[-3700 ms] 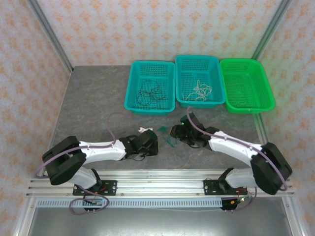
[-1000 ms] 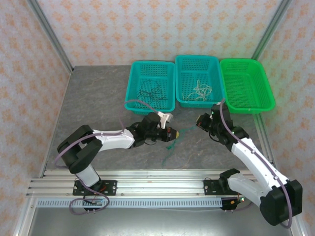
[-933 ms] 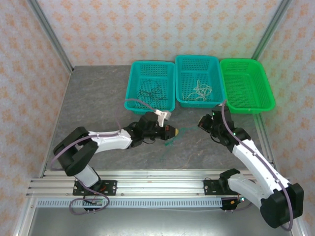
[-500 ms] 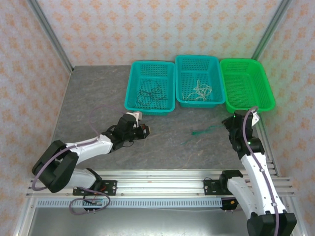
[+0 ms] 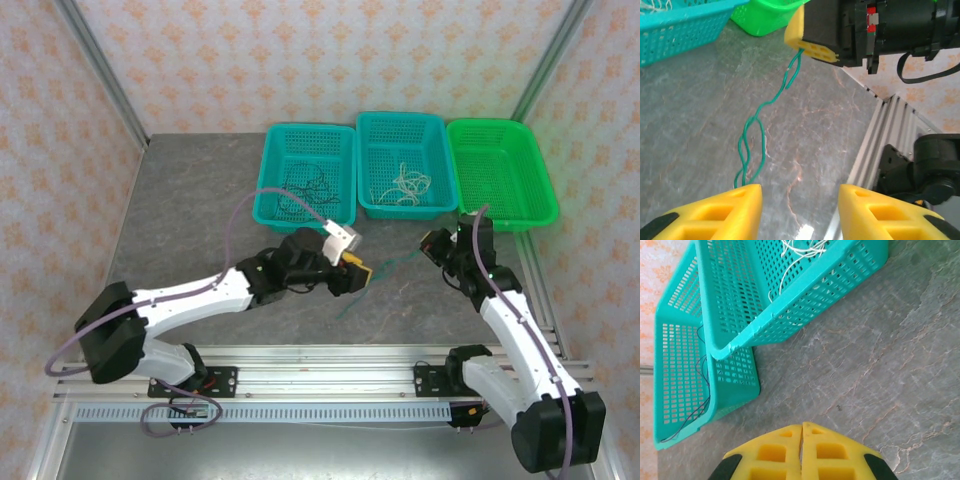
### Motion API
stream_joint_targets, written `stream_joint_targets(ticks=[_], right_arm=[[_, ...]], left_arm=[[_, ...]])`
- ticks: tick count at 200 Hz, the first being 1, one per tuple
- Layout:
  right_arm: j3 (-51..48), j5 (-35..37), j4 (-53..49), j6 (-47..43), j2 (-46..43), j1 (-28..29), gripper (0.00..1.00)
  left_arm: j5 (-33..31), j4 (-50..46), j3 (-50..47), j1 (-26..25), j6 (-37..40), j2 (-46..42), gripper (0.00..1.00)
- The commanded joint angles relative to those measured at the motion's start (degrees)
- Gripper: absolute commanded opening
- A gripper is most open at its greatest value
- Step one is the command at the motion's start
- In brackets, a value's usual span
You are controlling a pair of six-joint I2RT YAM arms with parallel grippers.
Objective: Untangle the cables
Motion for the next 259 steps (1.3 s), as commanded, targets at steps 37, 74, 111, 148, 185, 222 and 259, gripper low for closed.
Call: stream_joint_targets(ticks=[37, 74, 111, 148, 185, 222, 259], right_arm=[[8.63, 0.66, -11.28, 6.20, 5.43, 0.33, 0.00], [8.91, 1.25, -12.26, 8.20, 6.36, 0.33, 0.00], [9.19, 0.67, -12.60, 9.07, 8.33, 0.33, 0.00], [9.58, 0.60, -12.58, 9.36, 9.20, 0.33, 0.00], [10.58, 2.61, -13.46, 10.11, 9.29, 0.33, 0.00], [11.15, 2.74, -12.96, 10.71, 9.98, 0.33, 0.00], [11.15, 2.00, -12.45, 11.85, 10.19, 0.33, 0.00]], left_arm=[[-6.35, -10.56, 16.65, -1.61, 8.76, 17.15, 0.43], [2.68, -11.50, 22.80, 0.53, -0.46, 25.22, 0.35], [2.15, -10.42, 22.40, 0.63, -2.46, 26.57, 0.35], [-1.07, -14.16, 23.36, 0.58, -0.17, 27.27, 0.36], [-3.48, -18.34, 22.75, -0.37, 4.06, 27.32, 0.36], [-1.88, -16.77, 20.84, -1.23, 5.48, 27.31, 0.36], [-3.98, -18.08, 24.30, -2.34, 7.21, 32.15, 0.35]])
